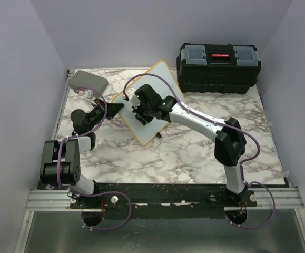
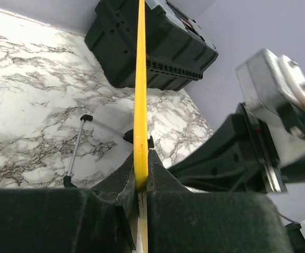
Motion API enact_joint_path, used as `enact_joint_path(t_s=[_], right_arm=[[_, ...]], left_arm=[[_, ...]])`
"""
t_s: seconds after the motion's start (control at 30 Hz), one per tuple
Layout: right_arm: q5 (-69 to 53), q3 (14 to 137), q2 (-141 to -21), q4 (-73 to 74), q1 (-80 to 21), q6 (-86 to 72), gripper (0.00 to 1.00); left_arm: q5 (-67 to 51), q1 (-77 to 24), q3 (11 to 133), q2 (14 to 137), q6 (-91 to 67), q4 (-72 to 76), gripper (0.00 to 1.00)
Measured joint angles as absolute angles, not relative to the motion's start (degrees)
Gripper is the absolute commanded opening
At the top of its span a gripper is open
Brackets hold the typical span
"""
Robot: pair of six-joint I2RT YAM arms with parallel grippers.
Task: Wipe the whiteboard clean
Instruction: Erase the whiteboard at the whiteboard stand.
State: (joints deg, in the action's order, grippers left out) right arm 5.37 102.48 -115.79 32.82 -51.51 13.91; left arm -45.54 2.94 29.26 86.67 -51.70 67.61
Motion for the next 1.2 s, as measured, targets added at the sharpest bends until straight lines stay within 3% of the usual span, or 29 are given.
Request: enact_joint_path(t_s=[0.3, 0.7, 1.2], right_arm=[[3.8, 96.2, -113.4, 29.6, -46.9, 12.1, 0.01], [-0.4, 87.4, -110.5, 25.7, -50.5, 15.1, 0.01], [7.3, 85.8, -108.9, 19.5, -51.8, 12.0, 0.01]], left_arm=[[-45.5, 2.9, 29.3, 86.7, -51.8, 67.7, 0.00], [-45.6, 2.9, 29.3, 86.7, -51.8, 68.0, 0.00], [-45.6, 2.9, 29.3, 86.7, -51.7, 68.0, 0.00]])
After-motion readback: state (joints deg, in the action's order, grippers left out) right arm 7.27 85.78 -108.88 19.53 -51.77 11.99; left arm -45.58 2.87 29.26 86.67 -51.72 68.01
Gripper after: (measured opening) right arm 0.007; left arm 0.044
